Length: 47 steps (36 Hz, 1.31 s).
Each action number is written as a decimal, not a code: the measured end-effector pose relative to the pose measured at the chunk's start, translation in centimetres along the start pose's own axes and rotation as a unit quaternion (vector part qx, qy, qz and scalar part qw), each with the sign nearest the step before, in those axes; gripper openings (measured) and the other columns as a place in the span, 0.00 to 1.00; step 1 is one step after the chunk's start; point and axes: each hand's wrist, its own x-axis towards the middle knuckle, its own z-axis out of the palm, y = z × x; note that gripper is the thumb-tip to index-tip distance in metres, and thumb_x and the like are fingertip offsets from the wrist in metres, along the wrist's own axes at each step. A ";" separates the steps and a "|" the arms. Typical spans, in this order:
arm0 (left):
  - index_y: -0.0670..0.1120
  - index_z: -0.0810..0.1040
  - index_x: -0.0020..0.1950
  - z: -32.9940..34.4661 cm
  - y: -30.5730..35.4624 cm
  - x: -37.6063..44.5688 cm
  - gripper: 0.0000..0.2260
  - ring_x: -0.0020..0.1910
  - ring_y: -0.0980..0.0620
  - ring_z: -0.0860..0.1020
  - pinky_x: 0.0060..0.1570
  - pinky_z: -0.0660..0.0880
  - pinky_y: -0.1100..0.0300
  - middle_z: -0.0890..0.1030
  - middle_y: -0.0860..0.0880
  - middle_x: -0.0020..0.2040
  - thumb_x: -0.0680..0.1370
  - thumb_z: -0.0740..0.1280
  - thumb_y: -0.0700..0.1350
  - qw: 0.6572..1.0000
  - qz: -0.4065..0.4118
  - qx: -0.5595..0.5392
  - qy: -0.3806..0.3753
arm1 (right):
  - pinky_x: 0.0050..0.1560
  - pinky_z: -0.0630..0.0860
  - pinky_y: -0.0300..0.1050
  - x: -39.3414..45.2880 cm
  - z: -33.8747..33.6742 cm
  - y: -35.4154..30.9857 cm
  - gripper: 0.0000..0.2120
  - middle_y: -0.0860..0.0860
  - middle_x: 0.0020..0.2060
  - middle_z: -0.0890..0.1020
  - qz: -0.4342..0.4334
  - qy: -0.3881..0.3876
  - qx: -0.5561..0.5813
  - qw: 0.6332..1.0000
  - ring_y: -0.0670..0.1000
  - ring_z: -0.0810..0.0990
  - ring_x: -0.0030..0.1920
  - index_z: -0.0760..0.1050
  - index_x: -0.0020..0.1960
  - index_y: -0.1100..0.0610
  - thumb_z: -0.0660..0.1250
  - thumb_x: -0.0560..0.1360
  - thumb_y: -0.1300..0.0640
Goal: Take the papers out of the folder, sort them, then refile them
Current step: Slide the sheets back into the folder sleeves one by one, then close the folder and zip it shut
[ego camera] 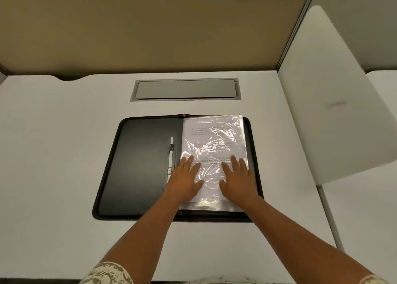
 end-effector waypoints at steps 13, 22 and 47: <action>0.48 0.73 0.71 -0.7 -4.1 -1.6 0.19 0.72 0.47 0.66 0.73 0.63 0.48 0.73 0.49 0.70 0.81 0.63 0.52 0.981 -0.016 -0.132 0.142 | 0.78 0.41 0.60 -0.9 0.0 -1.8 0.32 0.60 0.81 0.41 0.031 0.005 -0.016 0.999 0.63 0.39 0.80 0.44 0.82 0.55 0.46 0.84 0.41; 0.46 0.70 0.72 -2.2 -10.6 -3.4 0.22 0.78 0.38 0.56 0.76 0.57 0.43 0.65 0.41 0.76 0.79 0.64 0.52 0.969 -0.177 -0.080 0.150 | 0.79 0.51 0.59 0.1 0.2 -5.0 0.31 0.61 0.80 0.53 0.053 0.014 0.037 0.998 0.64 0.51 0.80 0.55 0.80 0.59 0.53 0.84 0.43; 0.43 0.77 0.61 -6.7 -20.9 -7.8 0.19 0.56 0.42 0.77 0.57 0.73 0.49 0.80 0.44 0.55 0.82 0.59 0.56 0.806 -0.426 -0.363 0.191 | 0.47 0.75 0.41 1.5 0.7 -17.3 0.20 0.54 0.45 0.84 0.041 -0.025 0.296 0.954 0.49 0.79 0.40 0.77 0.68 0.60 0.59 0.79 0.60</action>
